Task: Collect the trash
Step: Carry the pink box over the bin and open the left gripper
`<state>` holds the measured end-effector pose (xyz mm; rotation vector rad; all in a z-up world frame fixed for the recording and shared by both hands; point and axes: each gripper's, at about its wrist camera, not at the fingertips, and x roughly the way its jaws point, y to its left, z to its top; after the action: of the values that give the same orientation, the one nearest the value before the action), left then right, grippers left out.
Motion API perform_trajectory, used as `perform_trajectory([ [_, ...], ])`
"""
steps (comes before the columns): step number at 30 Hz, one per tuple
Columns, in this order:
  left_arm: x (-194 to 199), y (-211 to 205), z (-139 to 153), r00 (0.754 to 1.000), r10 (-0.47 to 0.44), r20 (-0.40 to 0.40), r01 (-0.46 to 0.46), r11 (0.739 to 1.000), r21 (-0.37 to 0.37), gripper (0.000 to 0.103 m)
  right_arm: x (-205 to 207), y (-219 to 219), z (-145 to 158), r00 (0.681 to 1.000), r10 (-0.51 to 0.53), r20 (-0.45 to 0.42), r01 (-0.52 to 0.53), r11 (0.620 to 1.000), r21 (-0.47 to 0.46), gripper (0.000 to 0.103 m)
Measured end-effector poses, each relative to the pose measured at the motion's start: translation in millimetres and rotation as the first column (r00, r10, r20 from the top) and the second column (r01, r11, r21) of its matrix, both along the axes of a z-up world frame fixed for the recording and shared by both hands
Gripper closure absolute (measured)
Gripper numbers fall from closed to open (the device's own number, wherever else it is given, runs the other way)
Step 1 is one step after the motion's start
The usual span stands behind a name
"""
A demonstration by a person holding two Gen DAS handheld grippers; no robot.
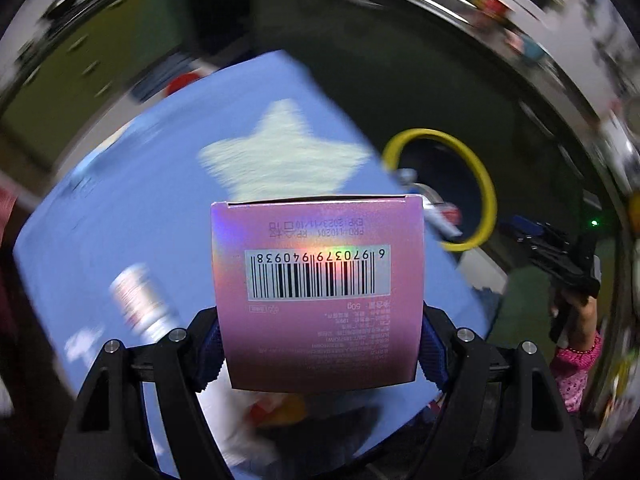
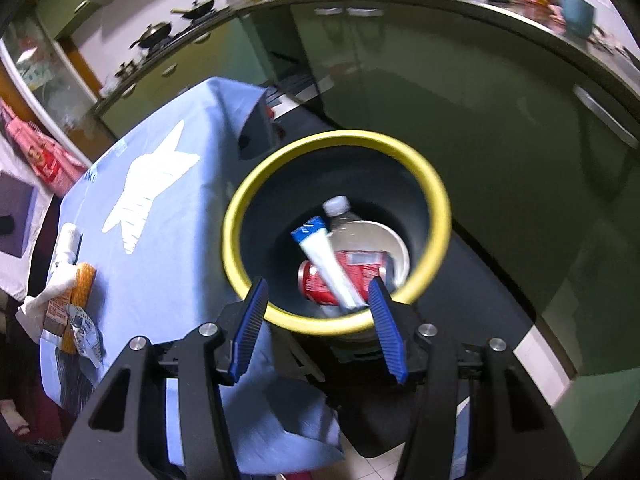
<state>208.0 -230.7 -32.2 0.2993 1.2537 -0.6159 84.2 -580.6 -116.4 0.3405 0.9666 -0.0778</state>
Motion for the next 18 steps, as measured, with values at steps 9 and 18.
perform_trajectory([
  [9, 3.0, -172.5, -45.4, 0.968, -0.234, -0.088, 0.233, 0.972, -0.018, 0.026, -26.0, -29.0, -3.7, 0.998, -0.066, 0.012, 0.066, 0.998, 0.013, 0.051],
  [18, 30.0, -265.7, -119.0, 0.962, -0.232, -0.145, 0.240, 0.970, 0.041, 0.023, -44.3, -46.8, -4.9, 0.994, -0.112, 0.004, 0.112, 0.994, 0.017, 0.050],
])
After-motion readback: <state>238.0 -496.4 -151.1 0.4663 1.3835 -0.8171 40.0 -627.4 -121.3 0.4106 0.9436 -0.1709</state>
